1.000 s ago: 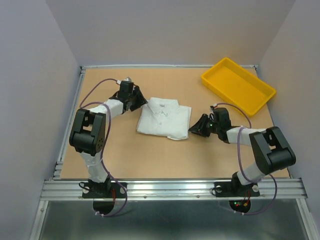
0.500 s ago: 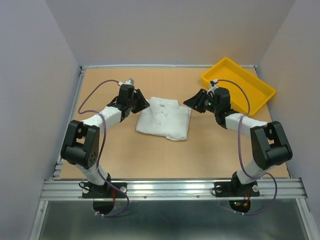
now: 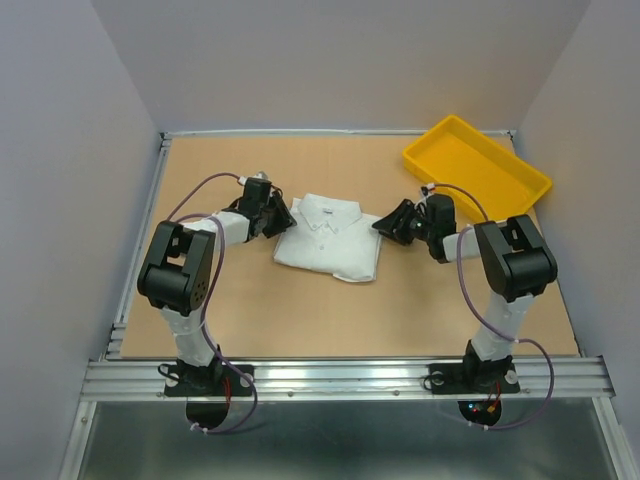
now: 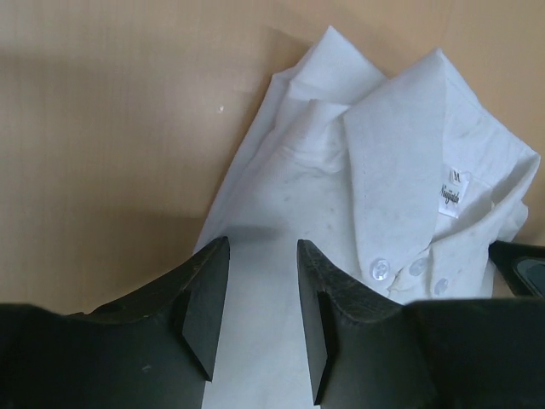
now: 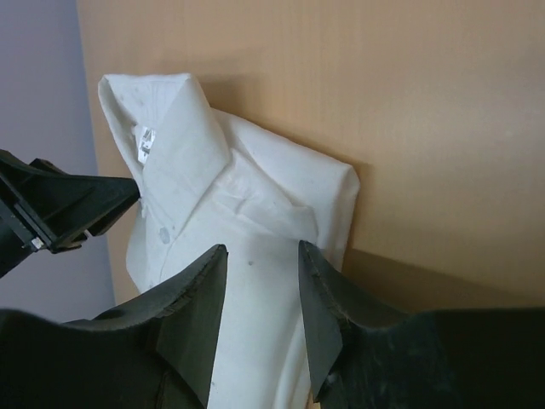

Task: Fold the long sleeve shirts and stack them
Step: Fold the shirt, then neatly place the folded shirt to the corner

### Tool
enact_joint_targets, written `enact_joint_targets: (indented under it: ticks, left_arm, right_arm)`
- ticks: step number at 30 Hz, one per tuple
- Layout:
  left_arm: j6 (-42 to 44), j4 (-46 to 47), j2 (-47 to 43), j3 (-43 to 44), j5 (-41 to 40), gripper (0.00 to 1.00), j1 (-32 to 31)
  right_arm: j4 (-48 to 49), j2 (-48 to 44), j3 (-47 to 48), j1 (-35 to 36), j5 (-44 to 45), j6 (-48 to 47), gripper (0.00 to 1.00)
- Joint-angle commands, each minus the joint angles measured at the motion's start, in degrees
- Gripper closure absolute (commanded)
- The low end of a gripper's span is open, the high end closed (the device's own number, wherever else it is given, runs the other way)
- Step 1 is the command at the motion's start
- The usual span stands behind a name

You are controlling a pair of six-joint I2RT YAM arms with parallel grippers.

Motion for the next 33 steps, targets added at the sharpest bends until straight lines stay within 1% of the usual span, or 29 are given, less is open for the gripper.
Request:
enact_joint_targets:
  ticks: [1, 2, 3, 4, 5, 6, 7, 8, 9, 10, 11, 12, 13, 15, 16, 17, 18, 20, 22, 24, 25, 29, 32, 33]
  left_arm:
    - [-0.3, -0.6, -4.3, 0.4, -2.6, 0.48, 1.6]
    - [-0.3, -1.3, -5.6, 0.4, -3.0, 0.46, 1.6]
    - [-0.5, -2.0, -6.9, -0.3, -3.2, 0.41, 1.6]
    - [-0.9, -2.8, -8.4, -1.1, -3.3, 0.39, 1.6]
    - [-1.6, -2.9, -11.9, -2.2, -3.1, 0.3, 1.6]
    - [-3.7, -2.9, -13.7, -5.2, -2.8, 0.2, 1.6]
    - [-4.8, -2.9, -15.5, -7.0, -2.5, 0.18, 1.5]
    - [-6.3, -2.9, -17.2, -8.9, -2.0, 0.15, 1.3]
    - [-9.6, -2.5, -20.7, -13.0, -1.4, 0.11, 0.7]
    - [-11.7, -1.8, -24.7, -15.2, -1.2, 0.11, 0.0]
    - [-13.6, -1.2, -26.6, -17.3, -1.7, 0.11, -0.9]
    - [-15.6, -0.5, -28.5, -19.6, -2.1, 0.11, -1.8]
    - [-20.2, 1.1, -30.2, -23.5, -2.6, 0.11, -2.9]
    - [-25.0, 2.4, -33.7, -27.7, -4.2, 0.11, -6.7]
    - [-29.0, 3.2, -34.4, -28.6, -5.0, 0.12, -8.0]
    - [-31.0, 4.1, -34.9, -30.0, -6.2, 0.14, -10.9]
    - [-32.6, 5.0, -34.8, -30.0, -6.8, 0.15, -12.2]
    - [-36.8, 8.2, -33.3, -30.8, -9.4, 0.17, -15.3]
    - [-39.2, 10.9, -31.5, -30.8, -10.9, 0.18, -18.6]
    - [-43.1, 12.3, -28.4, -30.8, -12.8, 0.18, -20.0]
    - [-44.2, 14.0, -27.5, -30.9, -13.2, 0.18, -21.2]
    - [-47.1, 16.7, -22.1, -30.1, -17.5, 0.2, -22.9]
    - [-49.7, 16.8, -19.3, -29.3, -19.1, 0.27, -23.0]
    - [-51.2, 17.5, -18.7, -29.4, -19.3, 0.31, -23.0]
  right_arm:
    - [0.9, -5.7, -3.4, -2.1, 3.3, -3.4, 0.54]
    - [-0.9, -7.2, -2.8, -2.1, 3.9, -4.2, 0.54]
    - [-6.1, -10.4, -2.2, -2.1, 4.6, -5.4, 0.53]
    - [-8.8, -12.0, -1.3, -2.1, 5.5, -7.7, 0.52]
    - [-11.1, -13.5, -0.8, -2.2, 5.9, -8.5, 0.51]
    - [-14.9, -17.1, -0.2, -2.1, 6.3, -9.8, 0.48]
    - [-16.5, -18.8, -0.2, -2.1, 6.5, -10.3, 0.46]
    - [-17.7, -20.9, -0.5, -2.2, 7.0, -10.6, 0.43]
    - [-18.6, -24.7, -2.0, -2.1, 6.8, -10.7, 0.35]
    - [-18.9, -27.1, -2.9, -2.1, 6.6, -10.6, 0.27]
    - [-19.2, -28.9, -4.0, -2.1, 6.5, -10.3, 0.27]
    - [-19.6, -30.6, -4.8, -2.2, 6.3, -10.2, 0.2]
    - [-20.8, -34.0, -6.3, -2.1, 5.9, -9.8, 0.18]
    - [-22.0, -37.0, -7.7, -2.1, 4.9, -9.5, 0.16]
    - [-22.4, -39.3, -8.9, -2.2, 4.1, -9.2, 0.15]
    - [-23.4, -40.7, -9.5, -2.1, 3.8, -9.2, 0.15]
    - [-23.4, -41.9, -10.0, -2.2, 3.5, -9.2, 0.15]
    - [-24.3, -44.9, -11.4, -2.2, 3.4, -9.1, 0.15]
    - [-24.8, -46.6, -12.1, -2.1, 3.2, -8.6, 0.15]
    - [-25.0, -48.6, -12.5, -2.1, 2.7, -8.4, 0.15]
    - [-25.1, -49.0, -12.6, -2.1, 2.6, -8.4, 0.15]
    - [-25.3, -50.3, -13.1, -2.2, 2.6, -8.4, 0.15]
    - [-25.3, -50.8, -13.1, -2.2, 2.2, -8.4, 0.14]
    - [-25.3, -51.0, -13.2, -2.1, 2.1, -8.4, 0.14]
